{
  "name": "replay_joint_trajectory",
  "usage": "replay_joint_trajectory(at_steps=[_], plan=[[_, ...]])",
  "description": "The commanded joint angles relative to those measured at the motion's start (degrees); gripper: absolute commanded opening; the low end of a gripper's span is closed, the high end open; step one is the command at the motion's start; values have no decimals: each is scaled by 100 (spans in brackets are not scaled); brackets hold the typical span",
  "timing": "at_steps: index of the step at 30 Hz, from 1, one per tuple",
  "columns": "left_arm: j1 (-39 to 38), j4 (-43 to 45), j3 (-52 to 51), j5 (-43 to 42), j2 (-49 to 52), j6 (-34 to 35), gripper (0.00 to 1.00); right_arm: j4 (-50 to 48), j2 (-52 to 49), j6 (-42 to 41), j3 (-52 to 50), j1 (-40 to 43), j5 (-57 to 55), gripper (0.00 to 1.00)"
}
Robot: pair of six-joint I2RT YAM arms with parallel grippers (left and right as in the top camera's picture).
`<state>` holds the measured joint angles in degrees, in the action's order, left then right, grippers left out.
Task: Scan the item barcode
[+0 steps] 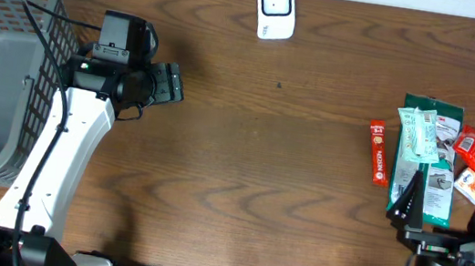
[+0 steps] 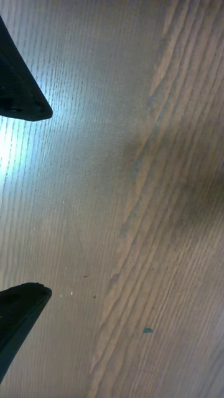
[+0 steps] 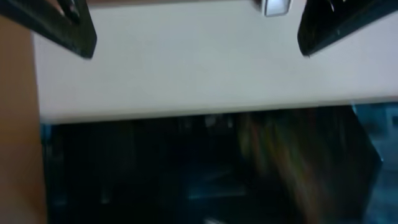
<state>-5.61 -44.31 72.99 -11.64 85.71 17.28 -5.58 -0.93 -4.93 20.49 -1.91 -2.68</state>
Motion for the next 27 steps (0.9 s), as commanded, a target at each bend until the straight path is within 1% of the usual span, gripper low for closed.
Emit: replay_joint_trajectory(at_steps=[1,4,7,10,14,19,24,27], plan=[[28,-2,31,59,-15,-76,84,-879,61,-234,-529,-118,138,99],[28,-2,31,59,-15,-79,84,-1882,61,-197,-1016,-118,129,99],[28,-2,31,59,-15,-79,84,-2354,61,-166,-1368,-118,131,99],[28,-2,31,59,-15,-79,84,-2518,61,-170,-1659,-120,144,99],[28,-2,31,59,-15,-79,84,-2507,63,-188,-2009,-120,210,99],[28,-2,31,59,-15,-76,84,-1858,66,-190,-2020,-120,306,99],[28,-2,31,59,-15,-76,84,-647,66,-179,-2020,-120,361,99],[28,-2,31,59,-15,-76,84,103,66,-24,-2020,-120,361,99]])
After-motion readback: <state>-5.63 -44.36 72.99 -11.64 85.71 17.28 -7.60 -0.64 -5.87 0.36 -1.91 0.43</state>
